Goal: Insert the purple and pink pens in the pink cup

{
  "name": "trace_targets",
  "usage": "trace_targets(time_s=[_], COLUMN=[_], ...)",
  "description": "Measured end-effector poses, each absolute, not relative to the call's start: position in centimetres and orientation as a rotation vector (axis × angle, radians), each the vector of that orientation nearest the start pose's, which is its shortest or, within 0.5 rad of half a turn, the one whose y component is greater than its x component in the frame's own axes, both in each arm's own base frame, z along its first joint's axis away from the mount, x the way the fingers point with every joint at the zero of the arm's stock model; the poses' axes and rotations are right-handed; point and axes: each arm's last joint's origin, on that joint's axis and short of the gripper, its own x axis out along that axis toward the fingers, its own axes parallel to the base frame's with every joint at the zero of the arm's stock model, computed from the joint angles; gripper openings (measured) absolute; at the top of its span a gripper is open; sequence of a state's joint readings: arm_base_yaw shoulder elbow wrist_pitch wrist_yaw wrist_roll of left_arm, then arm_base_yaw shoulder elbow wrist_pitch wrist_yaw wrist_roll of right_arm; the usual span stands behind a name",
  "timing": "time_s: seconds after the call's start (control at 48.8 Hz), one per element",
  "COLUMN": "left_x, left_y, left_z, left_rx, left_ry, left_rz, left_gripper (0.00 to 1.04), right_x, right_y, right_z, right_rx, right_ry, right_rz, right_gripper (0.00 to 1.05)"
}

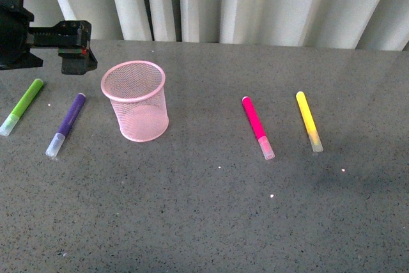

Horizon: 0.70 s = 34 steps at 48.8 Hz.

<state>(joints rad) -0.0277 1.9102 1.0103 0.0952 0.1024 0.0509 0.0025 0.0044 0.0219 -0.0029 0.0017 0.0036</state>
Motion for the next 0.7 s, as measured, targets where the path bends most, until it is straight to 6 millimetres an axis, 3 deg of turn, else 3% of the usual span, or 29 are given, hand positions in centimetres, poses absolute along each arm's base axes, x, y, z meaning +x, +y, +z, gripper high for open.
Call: trace_targets(time_s=[0.205, 0.696], left_x=[38.3, 39.6], left_y=[-1.2, -0.3], left_z=[10.9, 8.8], left_rx=[0.073, 0.133], left_ry=[0.850, 0.881], left_rz=[-0.157, -0.152], left_gripper=[0.98, 0.98], right_x=[9.7, 9.7], right_y=[0.0, 0.0], right_z=[17.0, 17.0], right_rx=[0.004, 0.004], right_ry=[-0.015, -0.015], right_rz=[0.001, 0.001], right_gripper=[0.98, 0.98])
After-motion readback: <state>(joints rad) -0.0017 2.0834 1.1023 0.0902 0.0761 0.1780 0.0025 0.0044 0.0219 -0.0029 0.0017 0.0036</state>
